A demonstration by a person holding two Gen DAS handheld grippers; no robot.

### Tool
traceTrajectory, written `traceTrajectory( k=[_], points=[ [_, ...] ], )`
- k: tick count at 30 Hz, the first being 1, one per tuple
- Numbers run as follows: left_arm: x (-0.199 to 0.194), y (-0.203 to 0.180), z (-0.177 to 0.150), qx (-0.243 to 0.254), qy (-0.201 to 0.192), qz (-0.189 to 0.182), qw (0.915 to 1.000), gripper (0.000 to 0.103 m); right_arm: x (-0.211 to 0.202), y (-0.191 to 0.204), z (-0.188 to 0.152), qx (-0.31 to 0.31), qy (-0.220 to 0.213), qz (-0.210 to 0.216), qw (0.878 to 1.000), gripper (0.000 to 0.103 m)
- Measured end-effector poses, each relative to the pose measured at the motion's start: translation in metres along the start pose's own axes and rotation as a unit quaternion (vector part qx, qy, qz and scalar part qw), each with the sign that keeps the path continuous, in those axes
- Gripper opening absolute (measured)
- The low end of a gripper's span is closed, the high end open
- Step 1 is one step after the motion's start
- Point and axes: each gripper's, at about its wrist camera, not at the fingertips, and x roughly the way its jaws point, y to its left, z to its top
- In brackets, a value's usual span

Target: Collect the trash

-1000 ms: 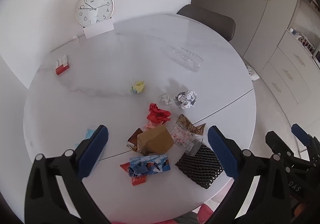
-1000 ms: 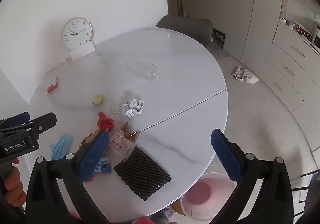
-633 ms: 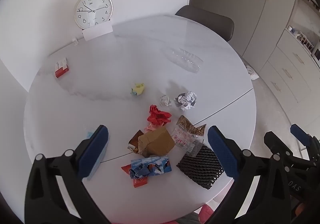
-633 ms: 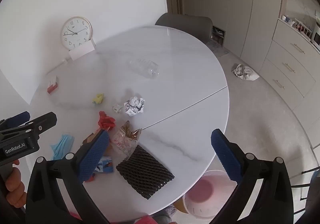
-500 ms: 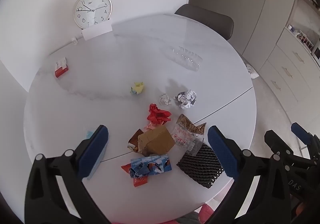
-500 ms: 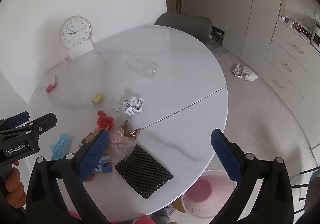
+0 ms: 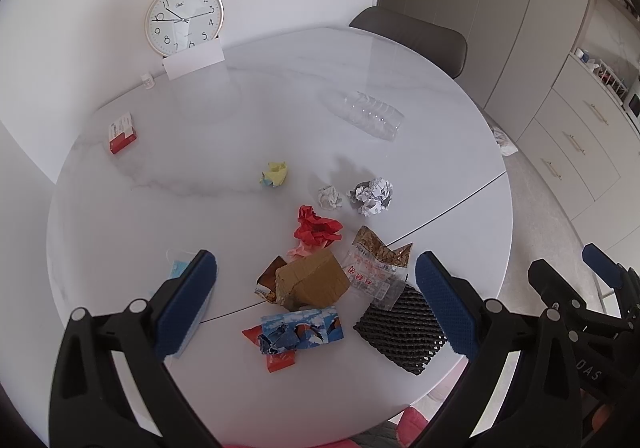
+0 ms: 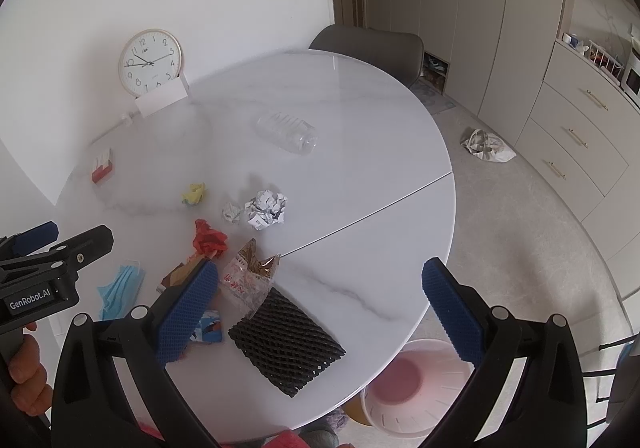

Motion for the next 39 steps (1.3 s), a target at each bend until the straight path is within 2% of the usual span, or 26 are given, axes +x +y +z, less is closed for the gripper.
traceTrajectory(
  k=[39],
  points=[
    [0.0033, 0.0034, -0.0013, -0.003, 0.006, 0.0, 1.0, 0.095, -0.0003, -0.0002, -0.0013, -0.004, 0.005, -0.001, 1.0, 0.101]
  ],
)
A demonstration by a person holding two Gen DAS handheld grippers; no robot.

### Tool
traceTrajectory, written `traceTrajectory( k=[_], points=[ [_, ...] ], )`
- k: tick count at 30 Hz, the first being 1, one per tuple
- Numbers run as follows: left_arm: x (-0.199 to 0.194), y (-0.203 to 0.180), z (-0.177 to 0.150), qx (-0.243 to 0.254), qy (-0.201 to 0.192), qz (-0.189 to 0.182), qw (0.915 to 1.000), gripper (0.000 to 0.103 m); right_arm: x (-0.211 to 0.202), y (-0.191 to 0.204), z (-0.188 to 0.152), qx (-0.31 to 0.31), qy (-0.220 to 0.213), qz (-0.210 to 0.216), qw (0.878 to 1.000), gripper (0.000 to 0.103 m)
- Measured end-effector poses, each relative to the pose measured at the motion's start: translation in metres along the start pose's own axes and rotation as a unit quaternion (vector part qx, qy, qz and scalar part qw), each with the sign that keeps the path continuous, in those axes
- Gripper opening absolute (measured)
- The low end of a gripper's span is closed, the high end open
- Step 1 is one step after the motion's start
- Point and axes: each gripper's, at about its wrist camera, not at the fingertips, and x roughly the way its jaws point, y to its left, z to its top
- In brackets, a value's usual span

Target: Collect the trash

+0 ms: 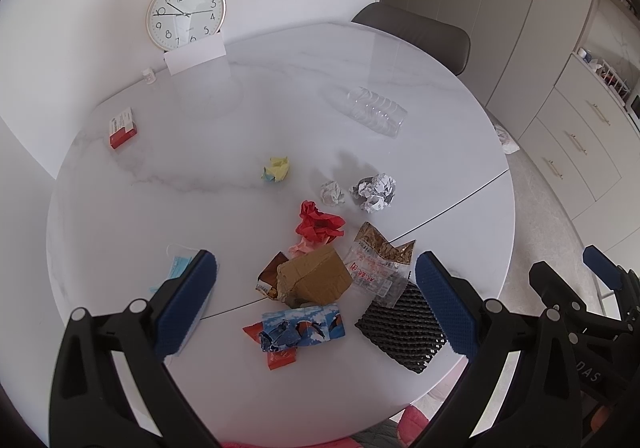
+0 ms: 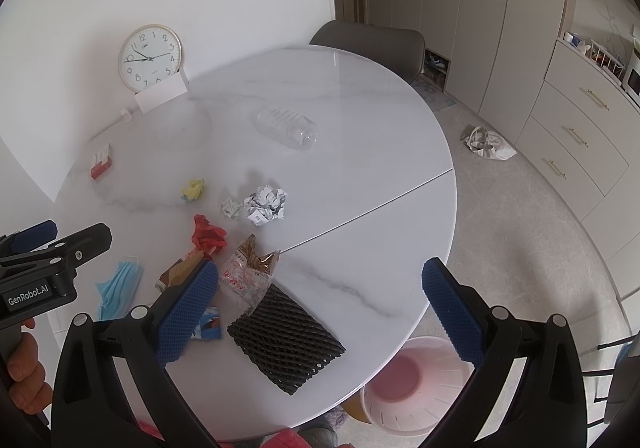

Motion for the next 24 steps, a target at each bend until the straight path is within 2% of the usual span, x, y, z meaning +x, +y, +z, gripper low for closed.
traceTrajectory(
  k=[24],
  points=[
    [0.0031, 0.0027, -0.0034, -0.002, 0.004, 0.0, 1.0, 0.095, 0.0018, 0.0018, -0.0005, -0.001, 0.003, 0.001, 1.0, 0.101]
  ],
)
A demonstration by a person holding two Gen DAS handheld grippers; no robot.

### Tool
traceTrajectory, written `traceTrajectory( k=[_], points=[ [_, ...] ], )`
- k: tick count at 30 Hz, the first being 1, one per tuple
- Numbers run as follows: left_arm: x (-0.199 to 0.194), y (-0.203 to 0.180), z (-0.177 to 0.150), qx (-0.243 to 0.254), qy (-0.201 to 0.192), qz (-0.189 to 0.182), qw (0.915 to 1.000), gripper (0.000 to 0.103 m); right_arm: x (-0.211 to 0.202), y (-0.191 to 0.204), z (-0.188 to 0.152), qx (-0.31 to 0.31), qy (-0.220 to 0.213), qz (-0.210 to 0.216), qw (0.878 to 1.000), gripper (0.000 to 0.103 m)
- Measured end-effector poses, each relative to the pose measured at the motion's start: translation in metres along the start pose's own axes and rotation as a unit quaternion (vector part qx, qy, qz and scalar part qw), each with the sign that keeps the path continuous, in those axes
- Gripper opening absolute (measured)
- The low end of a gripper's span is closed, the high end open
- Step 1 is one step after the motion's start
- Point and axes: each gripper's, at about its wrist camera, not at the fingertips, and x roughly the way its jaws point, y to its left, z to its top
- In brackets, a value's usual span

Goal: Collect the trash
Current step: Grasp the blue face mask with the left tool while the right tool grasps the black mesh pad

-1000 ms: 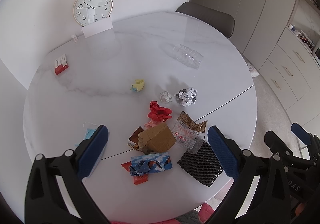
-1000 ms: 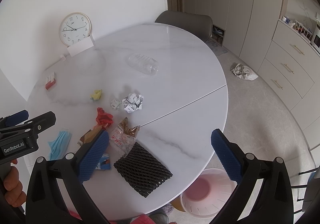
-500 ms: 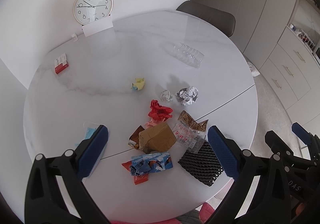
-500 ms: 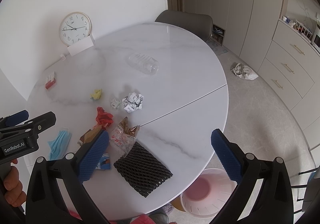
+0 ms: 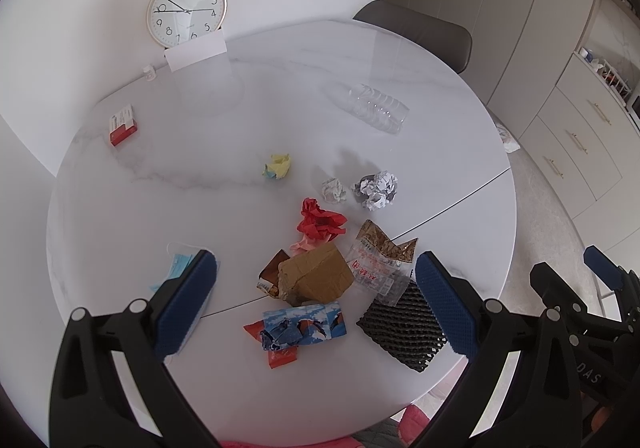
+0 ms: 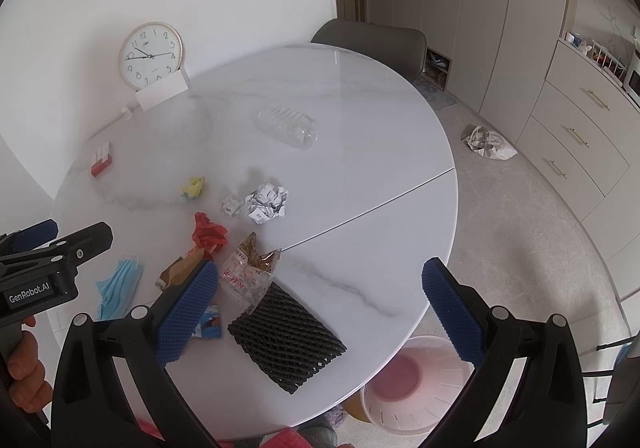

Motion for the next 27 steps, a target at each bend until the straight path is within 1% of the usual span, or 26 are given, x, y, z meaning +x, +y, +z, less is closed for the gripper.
traceTrajectory(
  k=[4, 8, 12, 14, 16, 21, 24, 26, 27],
  points=[
    [0.001, 0.001, -0.001, 0.002, 0.0, 0.0, 1.0, 0.095, 0.001, 0.001, -0.002, -0.001, 0.002, 0.001, 1.0, 0.101],
    [0.006, 0.011, 0.0, 0.006, 0.0, 0.002, 1.0, 0.095, 0.006, 0.003, -0.005, 0.001, 0.009, 0.013, 1.0, 0.101],
    [0.021, 0.043, -0.004, -0.003, 0.01, -0.001, 0.9999, 0.095, 0.017, 0.012, -0.009, 0.0, 0.027, 0.03, 0.999, 0.101],
    [0.032, 0.064, -0.009, -0.002, 0.01, 0.007, 0.9999, 0.095, 0.026, 0.021, -0.013, -0.004, 0.04, 0.04, 0.998, 0.101],
    [0.046, 0.088, -0.016, 0.001, 0.014, 0.027, 0.9995, 0.095, 0.033, 0.03, -0.015, -0.009, 0.048, 0.045, 0.998, 0.101],
    [0.101, 0.153, -0.046, 0.027, 0.053, 0.044, 0.9973, 0.095, 0.056, 0.059, -0.027, -0.024, 0.075, 0.055, 0.995, 0.101],
    [0.135, 0.178, -0.066, 0.052, 0.084, 0.031, 0.9946, 0.095, 0.07, 0.078, -0.034, -0.027, 0.091, 0.07, 0.993, 0.101],
    [0.154, 0.19, -0.078, 0.066, 0.094, 0.023, 0.9931, 0.094, 0.079, 0.092, -0.039, -0.034, 0.101, 0.081, 0.991, 0.101],
    [0.16, 0.194, -0.081, 0.071, 0.095, 0.024, 0.9926, 0.09, 0.08, 0.095, -0.041, -0.038, 0.104, 0.084, 0.99, 0.101]
  ],
)
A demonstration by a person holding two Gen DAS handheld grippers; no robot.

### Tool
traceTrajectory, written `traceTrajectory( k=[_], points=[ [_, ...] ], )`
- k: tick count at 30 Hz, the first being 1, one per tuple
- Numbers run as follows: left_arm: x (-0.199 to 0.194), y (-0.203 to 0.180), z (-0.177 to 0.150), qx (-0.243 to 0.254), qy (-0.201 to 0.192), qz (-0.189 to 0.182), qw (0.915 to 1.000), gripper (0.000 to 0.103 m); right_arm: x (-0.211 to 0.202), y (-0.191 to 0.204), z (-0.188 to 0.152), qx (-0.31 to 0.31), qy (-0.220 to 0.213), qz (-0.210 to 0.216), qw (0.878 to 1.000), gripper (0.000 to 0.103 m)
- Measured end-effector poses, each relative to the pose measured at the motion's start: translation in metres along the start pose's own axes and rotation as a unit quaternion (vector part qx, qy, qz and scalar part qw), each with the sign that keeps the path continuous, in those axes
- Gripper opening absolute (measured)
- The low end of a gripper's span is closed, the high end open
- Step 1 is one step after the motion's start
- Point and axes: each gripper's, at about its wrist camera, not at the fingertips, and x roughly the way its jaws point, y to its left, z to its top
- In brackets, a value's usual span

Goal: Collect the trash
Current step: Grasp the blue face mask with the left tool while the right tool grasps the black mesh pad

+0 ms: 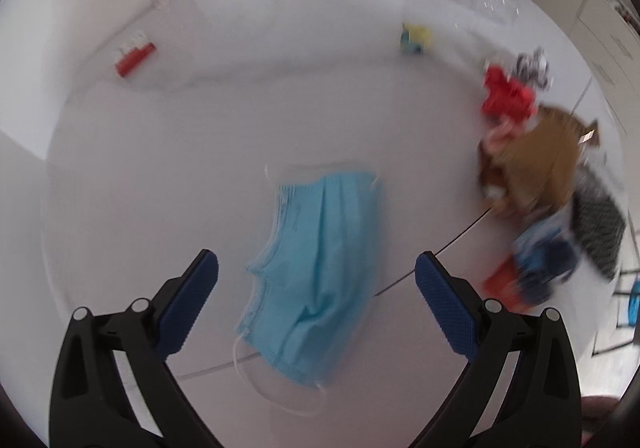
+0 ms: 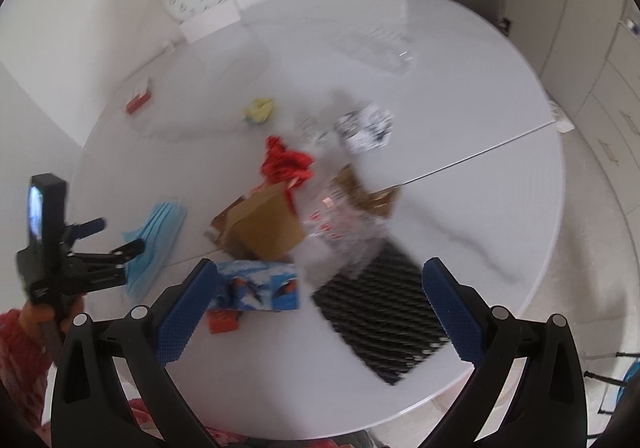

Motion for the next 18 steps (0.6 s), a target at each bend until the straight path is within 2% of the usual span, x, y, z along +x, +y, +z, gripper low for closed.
traceTrajectory(
  k=[1, 3, 5, 7, 12, 14, 18],
  points=[
    [0.009, 0.003, -0.003, 0.005, 0.005, -0.001, 1.0, 0.086, 0.005, 0.006, -0.002, -0.008, 0.004, 0.004, 1.0, 0.101],
    [0.026, 0.007, -0.006, 0.009, 0.023, -0.014, 0.9996, 0.068, 0.013, 0.014, -0.006, -0.02, 0.009, 0.009, 1.0, 0.101],
    [0.037, 0.012, -0.008, 0.004, 0.034, -0.024, 0.9991, 0.06, 0.015, 0.015, -0.011, -0.022, 0.007, 0.01, 1.0, 0.101],
    [0.043, 0.015, -0.01, 0.004, 0.028, -0.032, 0.9991, 0.056, 0.017, 0.004, -0.019, -0.009, 0.01, 0.0, 1.0, 0.101],
    [0.045, 0.018, -0.012, 0.014, 0.019, -0.045, 0.9987, 0.03, 0.028, -0.038, -0.044, 0.029, 0.032, -0.052, 0.998, 0.101],
    [0.038, 0.022, -0.011, 0.01, 0.019, -0.049, 0.9986, 0.026, 0.039, -0.053, -0.053, 0.043, 0.048, -0.084, 0.994, 0.098],
    [0.02, 0.021, 0.001, -0.007, 0.005, -0.073, 0.9973, 0.024, 0.055, -0.069, -0.06, 0.059, 0.062, -0.107, 0.991, 0.088]
  ],
)
